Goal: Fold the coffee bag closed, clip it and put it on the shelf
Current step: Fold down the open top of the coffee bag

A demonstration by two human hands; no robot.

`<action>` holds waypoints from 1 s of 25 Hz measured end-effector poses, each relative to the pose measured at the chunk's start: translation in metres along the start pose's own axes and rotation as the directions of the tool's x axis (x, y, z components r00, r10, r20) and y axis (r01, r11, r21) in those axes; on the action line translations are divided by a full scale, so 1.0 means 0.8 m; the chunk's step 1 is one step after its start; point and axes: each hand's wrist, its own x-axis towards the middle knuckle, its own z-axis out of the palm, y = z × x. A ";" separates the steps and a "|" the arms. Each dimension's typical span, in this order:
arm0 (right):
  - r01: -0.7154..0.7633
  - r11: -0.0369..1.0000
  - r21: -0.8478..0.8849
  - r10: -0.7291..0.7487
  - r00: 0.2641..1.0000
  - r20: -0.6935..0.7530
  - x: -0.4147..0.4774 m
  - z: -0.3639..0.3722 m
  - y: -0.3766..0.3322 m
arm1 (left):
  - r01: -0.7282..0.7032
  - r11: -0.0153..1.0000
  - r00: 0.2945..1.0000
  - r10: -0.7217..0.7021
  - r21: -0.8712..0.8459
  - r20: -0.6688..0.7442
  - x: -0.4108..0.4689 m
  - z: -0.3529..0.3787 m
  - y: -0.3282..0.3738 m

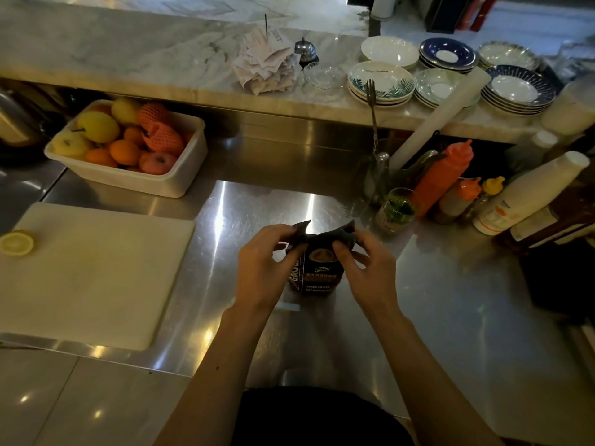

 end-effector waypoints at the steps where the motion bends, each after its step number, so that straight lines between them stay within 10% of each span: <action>1: 0.003 1.000 -0.004 -0.004 1.000 -0.009 -0.001 0.001 0.000 | 0.011 1.000 1.000 -0.011 -0.004 -0.005 -0.001 0.000 0.001; 14: 0.034 0.999 0.010 -0.034 0.999 -0.006 -0.003 -0.006 -0.003 | 0.079 0.987 0.997 -0.081 0.141 0.003 0.012 0.001 0.014; 25: 0.038 0.997 0.067 -0.038 0.999 -0.009 -0.004 -0.018 -0.007 | 0.169 0.975 0.970 -0.137 -0.147 0.202 0.017 -0.014 0.000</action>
